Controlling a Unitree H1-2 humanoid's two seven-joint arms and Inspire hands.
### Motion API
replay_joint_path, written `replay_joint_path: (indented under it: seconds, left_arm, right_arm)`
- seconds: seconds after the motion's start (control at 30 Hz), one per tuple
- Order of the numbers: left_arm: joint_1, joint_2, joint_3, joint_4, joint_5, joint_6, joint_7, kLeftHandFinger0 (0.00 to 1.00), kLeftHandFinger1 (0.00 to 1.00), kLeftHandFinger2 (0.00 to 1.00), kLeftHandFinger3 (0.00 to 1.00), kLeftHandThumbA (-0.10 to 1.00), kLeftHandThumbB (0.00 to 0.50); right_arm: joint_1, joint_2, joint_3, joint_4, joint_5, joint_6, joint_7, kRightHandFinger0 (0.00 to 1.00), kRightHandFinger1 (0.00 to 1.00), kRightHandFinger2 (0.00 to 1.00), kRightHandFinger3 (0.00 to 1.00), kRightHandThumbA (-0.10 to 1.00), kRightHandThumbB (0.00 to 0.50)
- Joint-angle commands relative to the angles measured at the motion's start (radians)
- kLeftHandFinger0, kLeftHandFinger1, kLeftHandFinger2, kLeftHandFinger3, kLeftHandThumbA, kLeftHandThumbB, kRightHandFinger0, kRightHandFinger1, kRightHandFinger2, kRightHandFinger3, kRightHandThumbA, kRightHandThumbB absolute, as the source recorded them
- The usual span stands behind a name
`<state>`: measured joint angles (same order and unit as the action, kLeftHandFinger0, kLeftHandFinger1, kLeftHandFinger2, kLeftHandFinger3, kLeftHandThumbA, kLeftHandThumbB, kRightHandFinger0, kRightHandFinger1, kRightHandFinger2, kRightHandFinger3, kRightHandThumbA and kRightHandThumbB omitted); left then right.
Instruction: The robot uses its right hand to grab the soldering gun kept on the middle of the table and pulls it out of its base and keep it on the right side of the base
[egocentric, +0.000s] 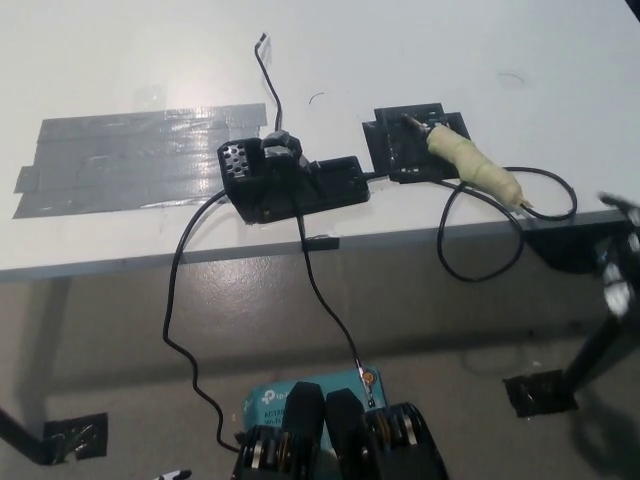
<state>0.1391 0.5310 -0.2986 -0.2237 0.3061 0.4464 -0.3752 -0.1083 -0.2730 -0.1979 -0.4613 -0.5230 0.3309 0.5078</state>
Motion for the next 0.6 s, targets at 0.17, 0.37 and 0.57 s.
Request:
replay_joint_path:
  seconds: [0.17,0.37,0.57]
  left_arm:
    - [-0.004,0.016,0.004,-0.028,0.021,0.012,-0.009,0.67,0.77,0.90,1.00,0.58,0.149]
    - [0.000,0.025,0.018,-0.027,0.009,0.002,-0.009,0.70,0.80,0.94,1.00,0.57,0.143]
    - [0.004,0.030,0.019,-0.042,0.010,0.008,-0.017,0.70,0.80,0.93,1.00,0.59,0.140]
  right_arm:
    - [0.265,0.142,-0.141,0.120,0.268,-0.332,-0.229,0.09,0.09,0.28,0.91,-0.02,0.139]
    - [0.252,0.109,-0.160,0.270,0.251,-0.341,-0.265,0.01,0.01,0.25,0.86,-0.06,0.128]
    - [0.241,0.083,-0.140,0.280,0.225,-0.305,-0.280,0.02,0.03,0.26,0.84,-0.04,0.114]
